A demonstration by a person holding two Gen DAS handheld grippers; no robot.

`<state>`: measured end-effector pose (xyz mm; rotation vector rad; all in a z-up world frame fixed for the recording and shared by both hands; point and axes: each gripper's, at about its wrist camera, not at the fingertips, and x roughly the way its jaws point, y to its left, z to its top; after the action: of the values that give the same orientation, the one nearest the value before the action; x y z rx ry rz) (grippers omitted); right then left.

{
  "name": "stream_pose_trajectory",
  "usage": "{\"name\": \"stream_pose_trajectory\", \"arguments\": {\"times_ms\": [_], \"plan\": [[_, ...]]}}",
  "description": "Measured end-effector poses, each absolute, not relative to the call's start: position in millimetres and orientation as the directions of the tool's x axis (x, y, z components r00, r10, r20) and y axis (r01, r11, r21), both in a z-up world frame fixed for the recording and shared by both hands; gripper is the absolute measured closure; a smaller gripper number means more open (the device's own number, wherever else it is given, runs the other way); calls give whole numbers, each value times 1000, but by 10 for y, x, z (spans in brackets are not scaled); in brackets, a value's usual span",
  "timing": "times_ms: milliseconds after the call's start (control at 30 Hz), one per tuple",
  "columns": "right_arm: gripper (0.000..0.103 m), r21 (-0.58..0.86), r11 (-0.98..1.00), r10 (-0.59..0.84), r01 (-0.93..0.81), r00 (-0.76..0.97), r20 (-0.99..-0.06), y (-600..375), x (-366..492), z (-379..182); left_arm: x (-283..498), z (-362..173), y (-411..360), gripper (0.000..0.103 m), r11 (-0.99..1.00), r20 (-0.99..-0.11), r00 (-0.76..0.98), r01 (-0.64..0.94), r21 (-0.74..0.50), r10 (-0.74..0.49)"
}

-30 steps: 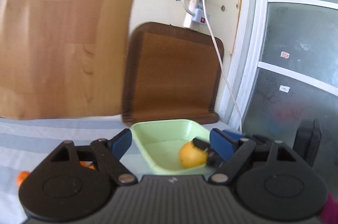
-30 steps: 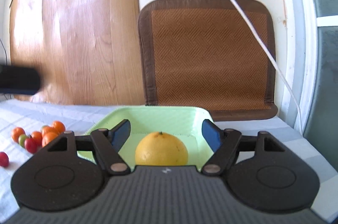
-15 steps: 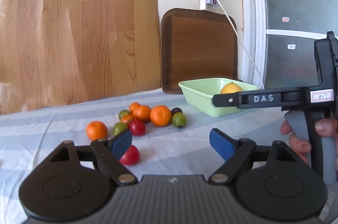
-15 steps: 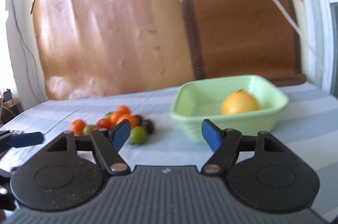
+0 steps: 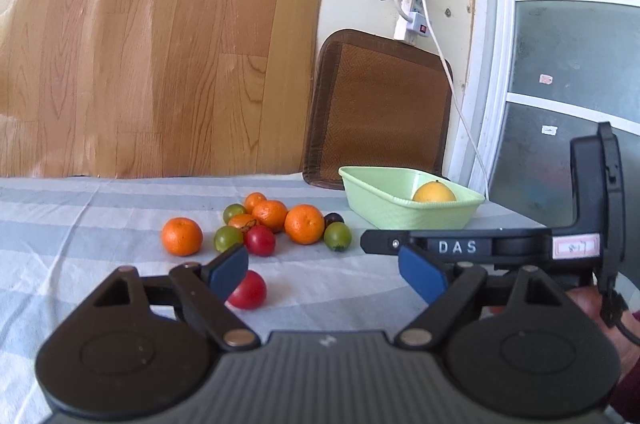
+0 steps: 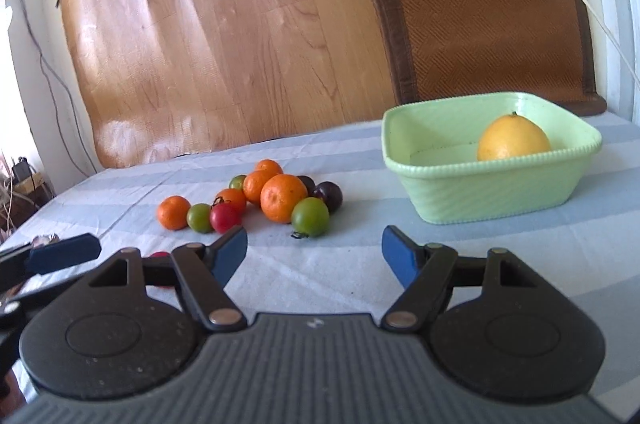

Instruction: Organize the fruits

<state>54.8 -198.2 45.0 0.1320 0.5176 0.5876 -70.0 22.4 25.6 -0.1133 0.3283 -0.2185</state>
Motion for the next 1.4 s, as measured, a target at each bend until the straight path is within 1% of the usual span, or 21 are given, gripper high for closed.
{"name": "stream_pose_trajectory", "arguments": {"times_ms": [67, 400, 467, 833, 1033, 1133, 1233, 1267, 1333, 1400], "plan": [[27, 240, 827, 560, -508, 709, -428, -1952, 529, 447, -703, 258, 227, 17, 972, -303, 927, 183, -150, -221], [27, 253, 816, 576, -519, 702, -419, -1966, 561, 424, -714, 257, 176, 17, 983, -294, 940, 144, -113, -172], [27, 255, 815, 578, -520, 701, -418, -1970, 558, 422, -716, 258, 171, 14, 984, -293, 941, 141, -109, -167], [27, 255, 814, 580, -522, 701, -415, -1977, 555, 413, -734, 258, 167, 14, 986, -284, 946, 133, -101, -156], [27, 256, 815, 579, -520, 702, -415, -1984, 557, 404, -768, 285, 173, 14, 991, -286, 949, 112, -78, -130], [27, 259, 813, 581, -521, 701, -413, -1988, 558, 399, -772, 302, 192, 14, 996, -306, 948, 81, -41, -90], [27, 258, 809, 586, -528, 697, -414, -1981, 561, 394, -720, 288, 251, 14, 999, -357, 933, 34, -13, -36], [27, 258, 807, 590, -532, 692, -416, -1976, 565, 391, -686, 282, 285, 17, 1000, -378, 925, 23, -16, -27], [32, 259, 801, 596, -539, 681, -426, -1968, 580, 385, -591, 273, 372, 19, 999, -421, 907, 13, -51, -33], [45, 269, 789, 610, -552, 650, -453, -1939, 633, 377, -492, 264, 409, 21, 998, -455, 890, 6, -58, -32]]}}
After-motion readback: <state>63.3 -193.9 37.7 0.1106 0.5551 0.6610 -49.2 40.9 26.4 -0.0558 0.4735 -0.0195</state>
